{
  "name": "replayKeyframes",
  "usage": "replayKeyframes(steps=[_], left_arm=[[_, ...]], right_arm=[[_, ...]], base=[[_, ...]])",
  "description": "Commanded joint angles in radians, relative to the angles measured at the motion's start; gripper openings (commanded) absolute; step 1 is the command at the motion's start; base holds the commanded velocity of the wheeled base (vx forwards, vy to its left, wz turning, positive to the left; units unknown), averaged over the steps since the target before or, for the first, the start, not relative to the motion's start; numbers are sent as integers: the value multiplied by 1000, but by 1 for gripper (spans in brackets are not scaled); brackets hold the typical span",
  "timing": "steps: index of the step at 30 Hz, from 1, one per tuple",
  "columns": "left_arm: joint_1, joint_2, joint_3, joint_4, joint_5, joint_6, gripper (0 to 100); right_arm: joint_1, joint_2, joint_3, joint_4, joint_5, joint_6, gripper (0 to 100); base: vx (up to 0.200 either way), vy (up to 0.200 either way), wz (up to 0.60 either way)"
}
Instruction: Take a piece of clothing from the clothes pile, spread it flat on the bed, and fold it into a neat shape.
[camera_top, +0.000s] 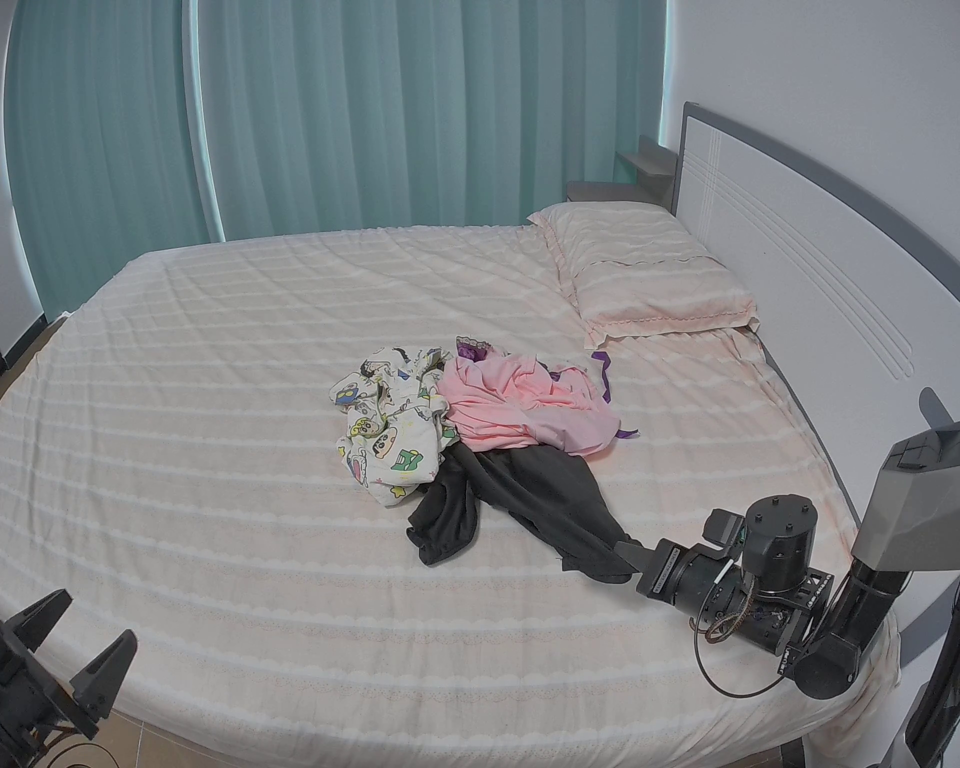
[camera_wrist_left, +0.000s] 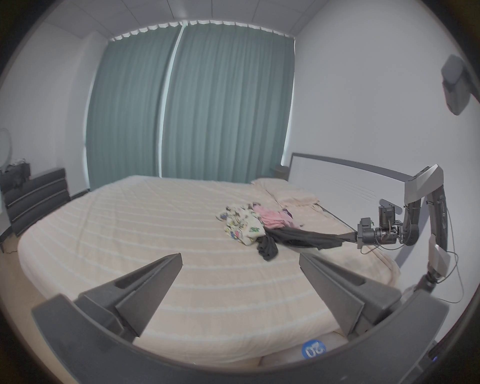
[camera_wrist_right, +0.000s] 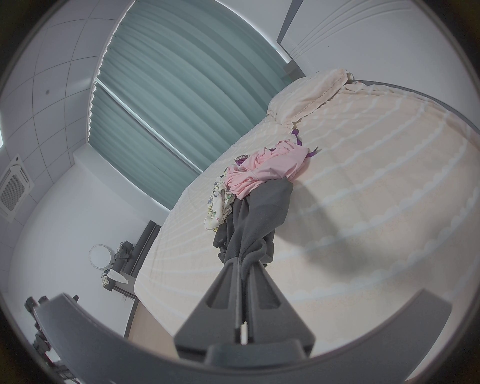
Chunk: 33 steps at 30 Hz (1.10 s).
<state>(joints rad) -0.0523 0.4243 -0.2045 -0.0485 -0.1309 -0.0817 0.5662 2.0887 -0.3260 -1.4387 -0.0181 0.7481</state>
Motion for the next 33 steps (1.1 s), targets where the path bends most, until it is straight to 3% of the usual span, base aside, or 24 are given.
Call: replayKeyframes(steps=[1, 6, 10, 13, 16, 21, 28, 31, 33], left_arm=[[-89, 415, -59, -117, -90, -7, 100], [-107, 700, -79, -243, -92, -23, 100], [-141, 820, -96, -307, -90, -64, 100], [-244, 952, -133, -389, -78, -165, 100], [-297, 1078, -199, -412, -53, -233, 100], [-336, 1314, -363, -413, 39, -343, 100], [-388, 1559, -538, -413, 93, -368, 100], [-423, 1714, -670, -427, 188, -434, 100], [-432, 1749, -704, -436, 208, -457, 100]], right_arm=[[-2, 16, -7, 0, 7, 0, 0], [-2, 19, -10, 0, 4, 0, 0], [0, 22, -12, 0, 0, -1, 0], [0, 17, -8, 0, -2, -1, 0], [1, 21, -2, -2, -2, 2, 0], [-2, 13, 2, -2, -5, 2, 0], [-6, 27, 25, -14, -13, 2, 0], [-5, 51, 47, -72, -14, 0, 0], [-6, 53, 54, -94, -13, -1, 0]], base=[[0, 0, 0], [0, 0, 0], [0, 0, 0], [0, 0, 0], [0, 0, 0], [0, 0, 0], [0, 0, 0], [0, 0, 0], [0, 0, 0]])
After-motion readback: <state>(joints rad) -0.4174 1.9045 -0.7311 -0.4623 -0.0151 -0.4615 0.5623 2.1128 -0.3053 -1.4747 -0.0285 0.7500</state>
